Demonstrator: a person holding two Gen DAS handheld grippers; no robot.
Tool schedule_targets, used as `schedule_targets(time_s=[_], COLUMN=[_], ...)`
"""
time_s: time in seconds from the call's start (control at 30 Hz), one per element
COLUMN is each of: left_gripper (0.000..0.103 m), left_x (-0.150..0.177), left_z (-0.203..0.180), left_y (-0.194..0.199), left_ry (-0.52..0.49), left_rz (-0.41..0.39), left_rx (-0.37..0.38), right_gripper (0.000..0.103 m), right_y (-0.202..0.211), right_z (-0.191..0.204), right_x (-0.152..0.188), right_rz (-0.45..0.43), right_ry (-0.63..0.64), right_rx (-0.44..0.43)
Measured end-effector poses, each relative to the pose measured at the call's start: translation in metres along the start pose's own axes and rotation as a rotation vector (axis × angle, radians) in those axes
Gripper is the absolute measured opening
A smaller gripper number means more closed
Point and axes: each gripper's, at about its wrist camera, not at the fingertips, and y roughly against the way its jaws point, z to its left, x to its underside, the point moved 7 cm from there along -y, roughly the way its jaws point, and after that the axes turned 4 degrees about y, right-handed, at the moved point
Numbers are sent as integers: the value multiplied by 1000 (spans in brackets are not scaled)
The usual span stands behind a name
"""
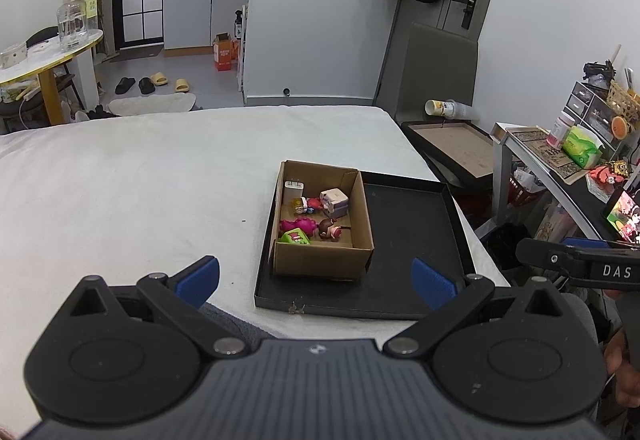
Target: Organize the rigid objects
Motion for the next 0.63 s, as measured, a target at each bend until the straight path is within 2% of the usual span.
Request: schedule_targets(time_s=[0.63], left_gripper=[102], left_x=[1], left_z=[2], left_y=[-7], left_ry=[5], left_rz=[10], left_rx=[-14], right_gripper=[103], right_y=[-8], right_z=[-2], right_x=[5], right_rz=[22], right_ry=[-7], right_rx=[13])
